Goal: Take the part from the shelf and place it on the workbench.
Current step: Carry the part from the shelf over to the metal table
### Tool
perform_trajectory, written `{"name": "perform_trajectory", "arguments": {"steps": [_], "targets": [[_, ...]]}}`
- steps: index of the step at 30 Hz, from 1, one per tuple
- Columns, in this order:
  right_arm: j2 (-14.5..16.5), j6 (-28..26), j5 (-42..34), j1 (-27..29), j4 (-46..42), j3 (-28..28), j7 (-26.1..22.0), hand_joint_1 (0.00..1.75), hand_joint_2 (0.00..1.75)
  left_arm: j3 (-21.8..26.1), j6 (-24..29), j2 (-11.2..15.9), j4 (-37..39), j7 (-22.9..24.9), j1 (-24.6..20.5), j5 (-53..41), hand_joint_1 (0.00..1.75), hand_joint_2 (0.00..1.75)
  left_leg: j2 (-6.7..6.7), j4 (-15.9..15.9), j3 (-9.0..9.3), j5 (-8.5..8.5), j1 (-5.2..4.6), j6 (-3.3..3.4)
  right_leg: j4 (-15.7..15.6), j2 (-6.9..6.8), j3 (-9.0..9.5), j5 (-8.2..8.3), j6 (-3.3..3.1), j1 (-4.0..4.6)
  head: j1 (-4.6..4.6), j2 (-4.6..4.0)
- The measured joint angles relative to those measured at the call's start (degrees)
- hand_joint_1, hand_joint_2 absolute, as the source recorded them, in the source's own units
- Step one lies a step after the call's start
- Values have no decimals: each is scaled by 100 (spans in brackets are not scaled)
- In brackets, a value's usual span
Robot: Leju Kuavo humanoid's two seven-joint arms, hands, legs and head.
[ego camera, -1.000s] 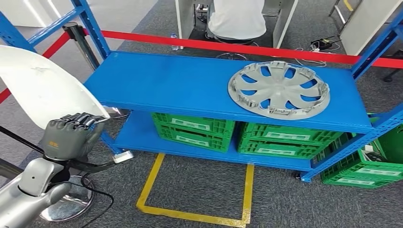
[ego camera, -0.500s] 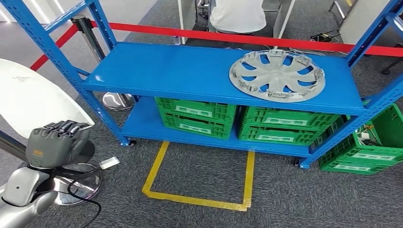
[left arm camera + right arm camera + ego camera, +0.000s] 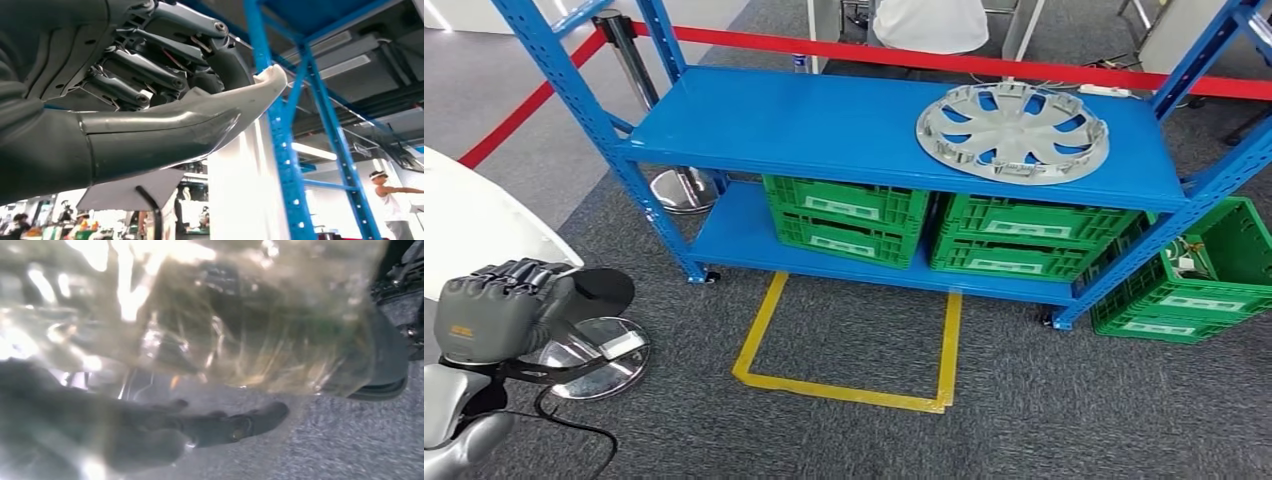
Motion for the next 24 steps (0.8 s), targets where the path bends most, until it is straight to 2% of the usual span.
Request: {"name": "perform_trajectory", "arguments": {"steps": [1, 2, 3, 5, 6, 7, 8, 9, 10, 11, 12, 13, 14, 15, 16, 17, 18, 20, 21, 22, 23, 24], "targets": [[-3, 9, 1, 9, 1, -1, -2, 0, 0, 4, 0, 5, -4, 22, 17, 2, 175, 175, 8, -15, -52, 38, -3, 58, 43, 14, -66, -61, 35, -11, 3, 1], [-5, 21, 2, 22, 1, -2, 3, 0, 0, 7, 0, 8, -12, 45, 42, 13, 175, 175, 19, -30, -109, 85, -3, 123, 173, 33, -145, -217, 61, -18, 14, 1], [-7, 34, 4, 35, 2, -2, 8, 0, 0, 8, 0, 8, -21, 69, 74, 28, 175, 175, 31, -39, -172, 139, -7, 187, 425, 54, -244, -464, 76, -23, 28, 1], [-7, 56, 10, 60, 2, -4, 17, 0, 0, 10, 0, 8, -37, 113, 160, 75, 175, 175, 44, -33, -297, 239, -47, 252, 1187, 80, -444, -985, 79, -22, 52, 1], [-7, 60, 13, 70, 2, -4, 17, 0, 0, 11, 0, 7, -41, 134, 211, 91, 175, 175, 46, -29, -364, 291, -69, 265, 1520, 85, -496, -1117, 71, -17, 56, 1], [-8, 61, 13, 82, 2, -5, 17, 0, 0, 15, 0, 7, -44, 150, 264, 105, 175, 175, 48, -24, -431, 342, -90, 273, 1683, 88, -470, -1117, 56, -10, 55, 1], [-8, 62, 13, 93, 2, -5, 17, 0, 0, 23, 0, 7, -49, 162, 318, 112, 175, 175, 48, -17, -496, 391, -110, 277, 1632, 89, -339, -1001, 31, -1, 55, 1], [-8, 61, 14, 103, 2, -5, 17, 0, 0, 36, 0, 7, -58, 172, 372, 116, 175, 175, 47, -11, -553, 434, -127, 276, 1358, 91, -99, -825, -7, 15, 55, 1], [-10, 61, 14, 110, 2, -6, 17, 0, 0, 52, 0, 7, -71, 178, 417, 120, 175, 175, 45, -5, -599, 475, -139, 274, 945, 97, 205, -682, -59, 35, 54, 1], [-19, 59, 15, 111, 2, -7, 17, 0, 0, 73, 0, 8, -87, 182, 452, 122, 175, 175, 43, 2, -638, 514, -154, 263, 489, 100, 525, -611, -113, 53, 52, 1], [-28, 59, 15, 110, 2, -7, 17, 0, 0, 92, 0, 8, -102, 185, 476, 122, 175, 175, 43, 7, -667, 558, -159, 243, 115, 102, 764, -608, -151, 73, 50, 1], [-37, 58, 15, 108, 2, -7, 10, 0, 0, 111, 0, 9, -116, 188, 492, 122, 175, 175, 45, 6, -692, 607, -155, 216, -118, 104, 901, -638, -175, 89, 49, 1], [-44, 56, 15, 112, 1, -7, 2, 0, 0, 129, 0, 9, -130, 192, 507, 122, 175, 175, 46, 2, -717, 661, -150, 184, -229, 101, 951, -648, -184, 100, 49, 1], [-43, 53, 13, 119, 2, -7, -6, 0, 0, 144, 0, 14, -144, 197, 523, 122, 175, 175, 46, 2, -748, 702, -141, 153, -279, 96, 915, -619, -190, 91, 53, 1], [-42, 43, 9, 127, 2, -7, -14, 0, 0, 157, 1, 16, -157, 203, 543, 122, 175, 175, 39, 21, -790, 675, -137, 121, -305, 86, 883, -568, -205, 78, 54, 1], [-42, 31, 6, 133, 2, -7, -14, 0, 0, 172, 1, 22, -168, 207, 562, 122, 175, 175, 31, 111, -842, 539, -136, 88, -332, 72, 837, -511, -230, 60, 50, 0], [-41, 17, 2, 138, 2, -7, -14, 0, 0, 188, 1, 28, -175, 211, 576, 122, 175, 175, 25, 308, -910, 296, -129, 53, -351, 58, 777, -451, -252, 39, 40, 0], [-41, -5, -2, 149, 2, -7, -7, 0, 0, 222, 1, 28, -181, 216, 594, 122, 175, 175, 21, 982, -1050, -299, -89, -14, -320, 35, 637, -344, -278, 37, 20, 1], [-41, -11, -2, 155, 2, -7, -2, 0, 0, 238, 1, 24, -183, 218, 601, 122, 175, 175, 22, 1338, -1093, -467, -68, -44, -294, 27, 550, -293, -275, 38, 13, 1], [-41, -13, -2, 160, 2, -7, 1, 0, 0, 251, 1, 20, -185, 219, 609, 122, 175, 175, 22, 1589, -1089, -486, -47, -69, -260, 17, 456, -244, -268, 37, 11, 1], [-41, -13, -2, 163, 2, -7, 2, 0, 0, 262, 1, 17, -186, 220, 614, 122, 175, 175, 22, 1694, -1020, -371, -28, -92, -217, 10, 352, -197, -254, 35, 9, 1], [-41, -13, -2, 164, 2, -6, 2, 0, 0, 271, 2, 16, -186, 220, 615, 122, 175, 175, 21, 1619, -871, -187, -8, -110, -167, 6, 246, -155, -233, 30, 9, 1]]}}
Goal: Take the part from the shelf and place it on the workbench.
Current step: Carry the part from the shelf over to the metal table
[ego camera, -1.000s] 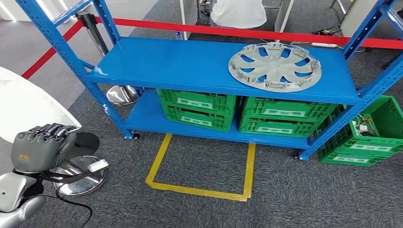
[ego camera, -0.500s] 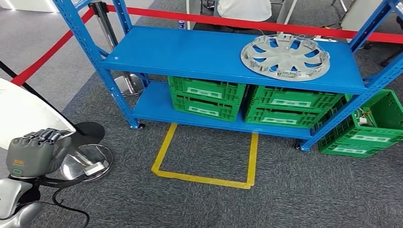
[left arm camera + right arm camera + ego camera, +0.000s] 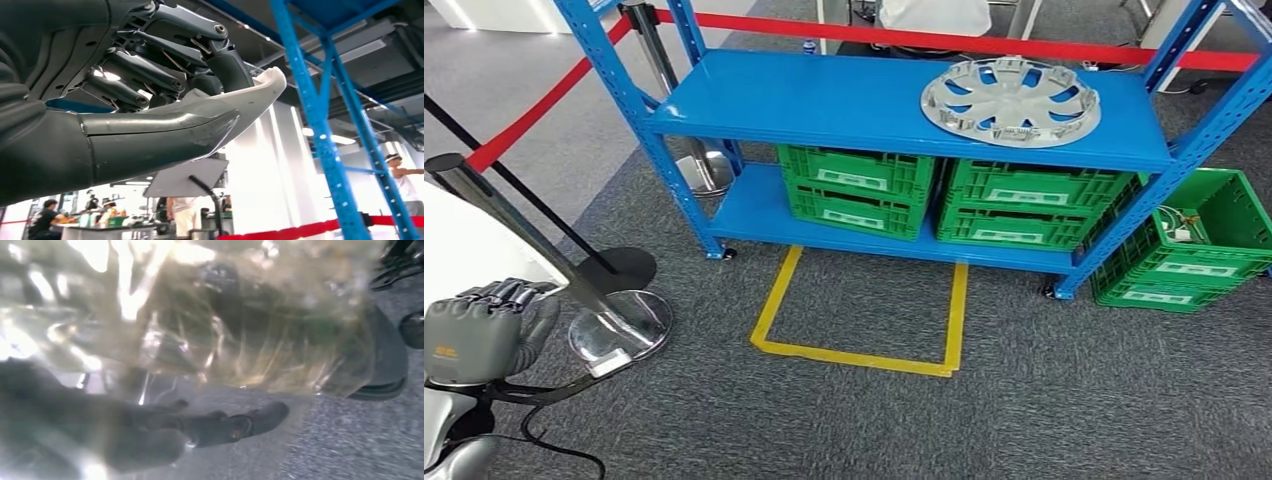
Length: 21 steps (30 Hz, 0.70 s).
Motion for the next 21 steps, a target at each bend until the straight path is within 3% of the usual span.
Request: {"name": "perform_trajectory", "arguments": {"steps": [2, 4, 5, 7, 8, 9, 11, 12, 13, 14, 15, 16, 17, 19, 20, 21], "targets": [[-2, -1, 0, 2, 0, 1, 1, 0, 0, 14, 1, -1, -10, 2, -3, 0, 175, 175, -5, -610, 545, 197, 37, -26, 116, 0, -182, 70, 57, 1, -6, 0], [-5, -2, -1, 2, 0, 1, 3, 0, 0, 26, 1, -2, -38, 5, -13, 1, 175, 175, -23, -1356, 1065, 41, 36, 22, 203, 7, -299, 151, 124, 11, -9, 0], [-7, -2, -1, 2, 0, 1, 0, 0, 0, 30, 1, -1, -50, 5, -16, 1, 175, 175, -30, -1571, 1175, -38, 19, 60, 221, 9, -347, 208, 154, 11, -9, 0], [-5, -2, -3, 14, 0, 1, -10, 0, 0, 30, 1, -5, -58, 7, -7, 0, 175, 175, -19, -1651, 1095, -20, -3, 164, 241, 28, -445, 274, 219, -10, -6, 0], [-4, -2, -3, 29, 0, 1, -17, 0, 0, 28, 1, -9, -58, 7, 2, 0, 175, 175, -6, -1648, 1018, 35, -8, 222, 306, 43, -504, 163, 244, -22, 1, -1], [-3, -2, -4, 46, 1, 1, -15, 0, 0, 27, 1, -14, -59, 9, 9, 0, 175, 175, 9, -1649, 938, 102, -10, 282, 463, 59, -567, -62, 263, -31, 10, -1], [0, -1, -9, 60, 2, 1, -1, 0, 0, 27, 1, -21, -60, 11, 10, 0, 175, 175, 22, -1646, 778, 237, -35, 354, 1074, 76, -692, -691, 276, -38, 40, -1], [2, 0, -12, 53, 4, 1, 9, 0, 0, 26, 1, -23, -60, 11, 8, 0, 175, 175, 26, -1642, 688, 309, -57, 371, 1442, 80, -731, -905, 270, -36, 49, 0], [3, 1, -15, 43, 5, 1, 13, 0, 0, 26, 1, -27, -60, 11, 6, 0, 175, 175, 28, -1634, 589, 384, -81, 381, 1736, 82, -726, -967, 253, -30, 54, 0], [5, 2, -17, 33, 7, 1, 13, 0, 0, 24, 1, -32, -60, 12, 5, 0, 175, 175, 31, -1622, 484, 458, -104, 388, 1890, 85, -656, -876, 226, -19, 54, 0], [6, 3, -21, 26, 8, 1, 13, 0, 0, 22, 1, -37, -60, 12, 3, 0, 175, 175, 32, -1609, 385, 526, -122, 392, 1865, 87, -504, -685, 191, 0, 53, 0], [7, 4, -26, 21, 9, 1, 15, 0, 0, 21, 1, -39, -60, 13, 1, 0, 175, 175, 31, -1596, 298, 591, -136, 393, 1656, 89, -261, -486, 150, 25, 54, 0], [7, 3, -39, 16, 9, 0, 19, 0, 0, 20, 1, -40, -61, 13, -3, 0, 175, 175, 29, -1587, 233, 651, -147, 387, 1265, 91, 77, -406, 102, 57, 51, 0], [9, -21, -90, -8, 9, -1, 25, 0, 0, 22, 1, -40, -63, 13, -22, 14, 175, 175, 27, -1575, 157, 773, -168, 358, 319, 89, 736, -526, 32, 107, 48, 0], [23, -52, -124, -22, 10, -1, 16, 0, 0, 23, 1, -37, -64, 13, -38, 29, 175, 175, 29, -1575, 129, 840, -169, 335, -10, 88, 927, -632, 16, 125, 43, 0], [43, -86, -153, -30, 12, -1, -4, 0, 0, 24, 0, -34, -64, 13, -51, 49, 175, 175, 31, -1576, 99, 910, -170, 309, -176, 86, 981, -663, 12, 130, 40, 0]]}}
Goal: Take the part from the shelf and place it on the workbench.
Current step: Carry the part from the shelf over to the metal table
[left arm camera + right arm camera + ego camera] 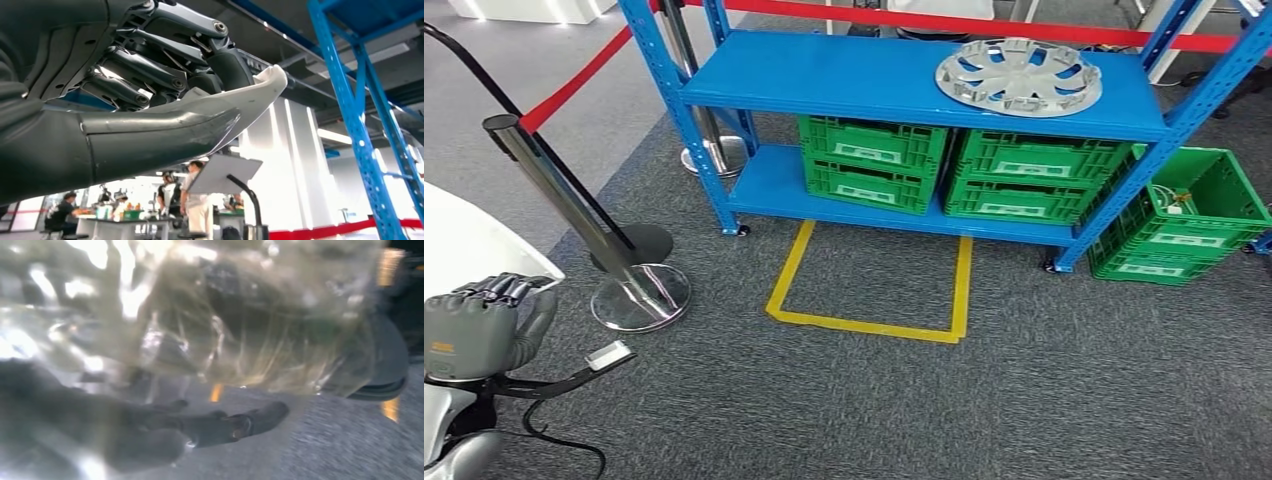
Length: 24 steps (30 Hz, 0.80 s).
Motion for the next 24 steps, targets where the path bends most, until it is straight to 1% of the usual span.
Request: {"name": "perform_trajectory", "arguments": {"steps": [1, 2, 3, 4, 5, 6, 7, 8, 9, 10, 11, 12, 13, 14, 15, 16, 17, 18, 19, 20, 21, 22, 23, 24], "targets": [[35, -34, -21, -3, 3, -1, -21, 0, 0, 0, 0, 6, 0, 1, -8, 17, 175, 175, -2, 9, -38, 25, 6, -29, -27, -7, -39, 26, -11, -10, -3, -1], [69, -61, -35, 0, 6, -1, -42, 0, 0, -1, -1, 14, 0, 1, -11, 28, 175, 175, -6, 53, -84, -50, 12, -63, -30, -17, -101, 81, -43, -20, -10, -1], [94, -76, -43, 6, 8, -1, -43, 0, 0, -1, -1, 20, 0, 1, -13, 34, 175, 175, -11, 184, -134, -247, 19, -98, -28, -32, -174, 148, -81, -33, -20, -1], [116, -86, -47, 9, 10, -1, -35, 0, 0, -3, -1, 25, 0, 1, -18, 35, 175, 175, -16, 422, -193, -547, 32, -133, -12, -50, -259, 218, -114, -43, -30, -1], [125, -92, -49, 11, 11, -1, -24, 0, 0, -5, -2, 26, 0, 0, -24, 36, 175, 175, -16, 748, -252, -866, 47, -164, 18, -60, -353, 279, -136, -39, -42, -1], [135, -95, -50, 12, 11, -2, -14, 0, 0, -8, -2, 23, 0, 0, -30, 37, 175, 175, -16, 1117, -299, -1107, 65, -190, 55, -70, -449, 337, -141, -37, -46, -1], [142, -97, -50, 10, 12, -2, -14, 0, 0, -10, -2, 21, 0, 0, -34, 39, 175, 175, -16, 1434, -317, -1198, 80, -212, 104, -77, -550, 395, -138, -34, -48, -1], [147, -98, -50, 8, 12, -2, -14, 0, 0, -11, -2, 20, 0, 0, -37, 41, 175, 175, -16, 1628, -286, -1136, 95, -228, 160, -82, -665, 452, -134, -33, -50, 0], [150, -98, -48, 6, 12, -2, -14, 0, 0, -12, -3, 20, 0, 0, -43, 43, 175, 175, -16, 1667, -191, -971, 108, -240, 224, -86, -787, 508, -125, -33, -49, 0], [153, -98, -43, 6, 12, -1, -14, 0, 0, -12, -3, 20, 0, 0, -52, 44, 175, 175, -16, 1523, -5, -787, 121, -247, 292, -88, -917, 561, -110, -34, -50, 0], [155, -98, -35, 5, 12, -1, -13, 0, 0, -12, -3, 20, 0, 0, -64, 47, 175, 175, -19, 1230, 257, -699, 132, -248, 359, -89, -1038, 608, -88, -32, -51, 0], [158, -97, -28, 6, 12, -1, -12, 0, 0, -11, -3, 22, -1, 0, -79, 49, 175, 175, -25, 843, 547, -711, 134, -237, 422, -88, -1136, 649, -64, -26, -49, 0], [161, -97, -23, 4, 12, 0, -10, 0, 0, -13, -2, 24, -1, 1, -94, 51, 175, 175, -31, 491, 782, -792, 131, -215, 468, -86, -1212, 696, -35, -19, -46, 0], [162, -95, -19, 3, 12, 0, -12, 0, 0, -15, -2, 26, -1, 1, -110, 53, 175, 175, -36, 241, 912, -885, 119, -190, 495, -84, -1273, 752, -7, -16, -43, 0], [164, -93, -16, 3, 12, 0, -17, 0, 0, -19, -2, 27, -1, 2, -122, 54, 175, 175, -39, 106, 940, -919, 104, -153, 508, -83, -1327, 818, 18, -16, -39, 1], [164, -91, -14, 8, 12, 0, -26, 0, 0, -28, -2, 23, 1, 2, -131, 58, 175, 175, -28, 74, 881, -895, 108, -108, 515, -75, -1377, 867, 45, -22, -41, 0], [165, -89, -12, 20, 12, 0, -38, 0, 0, -38, -2, 21, 1, 2, -139, 62, 175, 175, -16, 61, 805, -838, 112, -63, 543, -55, -1428, 828, 78, -30, -45, 1], [167, -86, -11, 31, 12, 1, -46, 0, 0, -50, -2, 17, 2, 2, -143, 67, 175, 175, -2, 53, 725, -764, 121, -11, 634, -34, -1481, 664, 115, -42, -34, 0], [171, -81, -10, 42, 13, 2, -35, 0, 0, -64, -2, 13, 2, 3, -148, 74, 175, 175, 13, 45, 634, -684, 132, 32, 820, -13, -1541, 387, 153, -58, -21, -1], [177, -74, -9, 43, 14, 5, -20, 0, 0, -77, -3, 9, 2, 5, -153, 79, 175, 175, 17, 45, 544, -603, 128, 56, 1101, 1, -1598, 55, 186, -76, -4, 0], [181, -65, -7, 39, 16, 9, -3, 0, 0, -90, -3, 4, 2, 7, -155, 84, 175, 175, 21, 47, 445, -519, 126, 71, 1434, 4, -1644, -221, 209, -94, 11, -1], [184, -55, -5, 33, 17, 14, 10, 0, 0, -104, -5, -2, 3, 8, -158, 91, 175, 175, 22, 50, 335, -430, 123, 70, 1748, 4, -1654, -350, 222, -108, 13, 0], [186, -45, -5, 27, 19, 18, 8, 0, 0, -121, -7, -9, 4, 9, -160, 100, 175, 175, 23, 54, 218, -339, 123, 62, 1964, 4, -1614, -314, 230, -117, 13, 0], [186, -37, -4, 23, 19, 22, 5, 0, 0, -140, -9, -17, 5, 10, -161, 114, 175, 175, 23, 59, 97, -248, 126, 50, 2034, 4, -1507, -145, 234, -122, 13, 0]]}}
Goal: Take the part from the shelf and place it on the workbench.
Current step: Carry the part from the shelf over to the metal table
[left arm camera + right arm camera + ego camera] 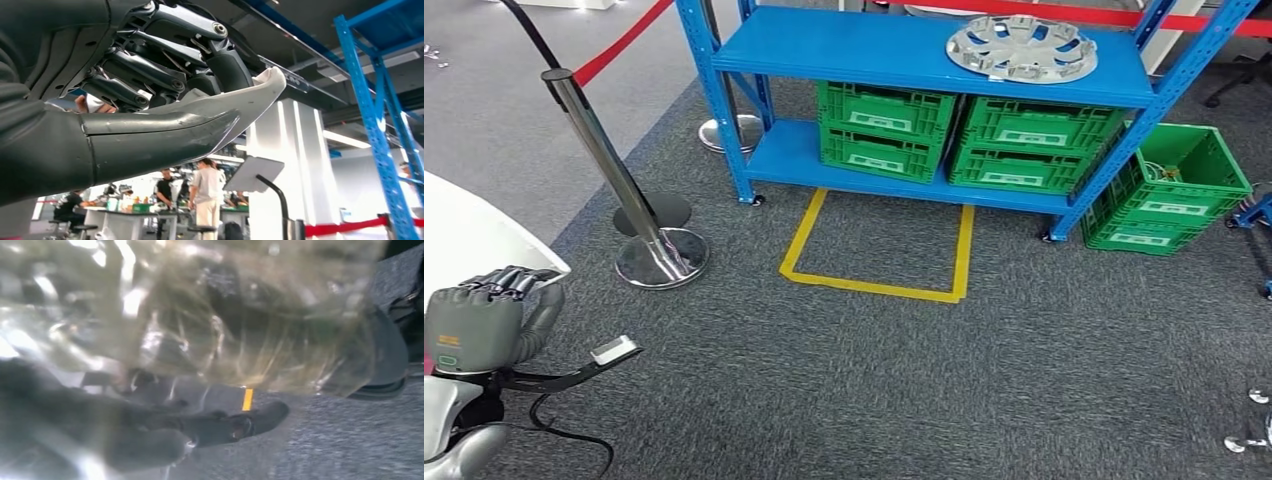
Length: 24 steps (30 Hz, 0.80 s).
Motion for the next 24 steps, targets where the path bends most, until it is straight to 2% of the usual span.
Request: {"name": "perform_trajectory", "arguments": {"steps": [1, 2, 3, 4, 5, 6, 7, 8, 9, 10, 12, 13, 14, 15, 16, 17, 18, 19, 20, 21, 23, 24], "targets": [[0, 6, 0, -5, -1, 3, -1, 0, 0, -19, -2, -8, 2, 1, -1, 20, 175, 175, 0, 4, -112, 90, 5, -18, -93, 0, 188, 209, 2, -2, 1, 0], [0, 9, 1, -13, -1, 5, 5, 0, 0, -36, -3, -15, 4, 3, -3, 38, 175, 175, -1, 8, -207, 177, 10, -40, -368, 0, 478, 335, 1, -3, 1, 0], [-1, 9, 4, -24, -2, 7, 11, 0, 0, -49, -4, -21, 4, 5, -7, 51, 175, 175, -2, 15, -281, 256, 9, -69, -828, 1, 874, 337, -8, 1, 2, 0], [-3, 9, 10, -42, -2, 9, 16, 0, 0, -57, -4, -24, 5, 7, -15, 60, 175, 175, -1, 23, -331, 337, 6, -99, -1332, 4, 1241, 222, -26, 5, -1, 0], [-5, 9, 15, -56, -2, 10, 7, 0, 0, -64, -4, -26, 5, 8, -29, 67, 175, 175, 1, 17, -364, 422, 6, -131, -1730, 10, 1509, 89, -49, 13, -4, 0], [-8, 9, 20, -62, -2, 11, -16, 0, 0, -69, -4, -28, 5, 8, -43, 76, 175, 175, 3, 1, -384, 503, 8, -166, -1981, 14, 1648, 5, -78, 26, -5, 0], [-8, 9, 23, -61, -2, 13, -40, 0, 0, -79, -4, -29, 5, 8, -55, 88, 175, 175, 3, -23, -399, 584, 15, -201, -2048, 15, 1631, 0, -115, 30, -8, 0], [-6, 10, 25, -50, -1, 16, -64, 0, 0, -92, -4, -32, 6, 8, -60, 99, 175, 175, -2, -34, -414, 576, 26, -236, -2024, 4, 1567, 62, -153, 30, -10, 1], [-3, 10, 27, -38, -1, 22, -74, 0, 0, -106, -4, -33, 7, 8, -59, 111, 175, 175, -9, 22, -437, 443, 34, -269, -2019, -12, 1503, 128, -202, 25, -15, 0], [-1, 10, 30, -30, 0, 33, -62, 0, 0, -121, -4, -34, 7, 7, -58, 130, 175, 175, -15, 182, -470, 185, 39, -296, -2020, -30, 1428, 199, -249, 18, -28, 0], [2, 9, 34, -22, -1, 61, -41, 0, 0, -146, -4, -37, 9, 0, -58, 184, 175, 175, -22, 822, -559, -450, 44, -334, -2013, -56, 1264, 327, -309, 23, -45, -2], [2, 8, 35, -19, -1, 76, -31, 0, 0, -158, -4, -39, 10, -4, -58, 210, 175, 175, -23, 1207, -598, -611, 45, -347, -2006, -65, 1175, 393, -319, 30, -48, -1], [2, 8, 35, -16, -2, 87, -32, 0, 0, -169, -4, -43, 12, -8, -57, 227, 175, 175, -23, 1515, -612, -598, 45, -353, -1995, -72, 1082, 460, -319, 37, -48, -2], [2, 8, 35, -13, -2, 97, -32, 0, 0, -176, -4, -46, 13, -10, -56, 236, 175, 175, -23, 1682, -574, -456, 44, -350, -1976, -79, 995, 522, -314, 46, -50, -1], [2, 8, 35, -11, -2, 105, -32, 0, 0, -182, -4, -50, 14, -10, -57, 238, 175, 175, -24, 1651, -447, -264, 42, -333, -1950, -82, 911, 580, -307, 54, -51, -1], [5, 9, 35, -9, -2, 109, -32, 0, 0, -184, -4, -52, 14, -10, -57, 239, 175, 175, -26, 1408, -217, -123, 33, -300, -1919, -84, 838, 630, -299, 61, -52, -1], [12, 9, 35, -9, -2, 113, -32, 0, 0, -184, -4, -53, 14, -10, -59, 239, 175, 175, -26, 1014, 91, -100, 18, -255, -1885, -84, 776, 671, -287, 75, -52, 0], [19, 9, 35, -9, -1, 117, -32, 0, 0, -182, -4, -52, 13, -11, -61, 239, 175, 175, -26, 583, 396, -168, 5, -211, -1852, -85, 724, 706, -270, 85, -50, 0], [26, 9, 35, -10, -1, 121, -32, 0, 0, -180, -4, -52, 13, -11, -64, 239, 175, 175, -25, 237, 618, -272, -11, -174, -1826, -86, 683, 737, -247, 92, -50, -1], [31, 9, 35, -10, 0, 127, -32, 0, 0, -179, -4, -52, 12, -12, -70, 239, 175, 175, -23, 19, 738, -365, -22, -147, -1808, -88, 647, 767, -220, 96, -49, -1], [28, 9, 35, -10, -1, 138, -35, 0, 0, -182, -4, -55, 12, -13, -85, 239, 175, 175, -15, -159, 755, -411, -12, -100, -1769, -85, 561, 801, -159, 97, -50, -1], [26, 9, 35, -9, -1, 142, -36, 0, 0, -185, -4, -57, 12, -16, -92, 239, 175, 175, -9, -208, 737, -395, 2, -67, -1691, -68, 492, 741, -122, 95, -42, 0]]}}
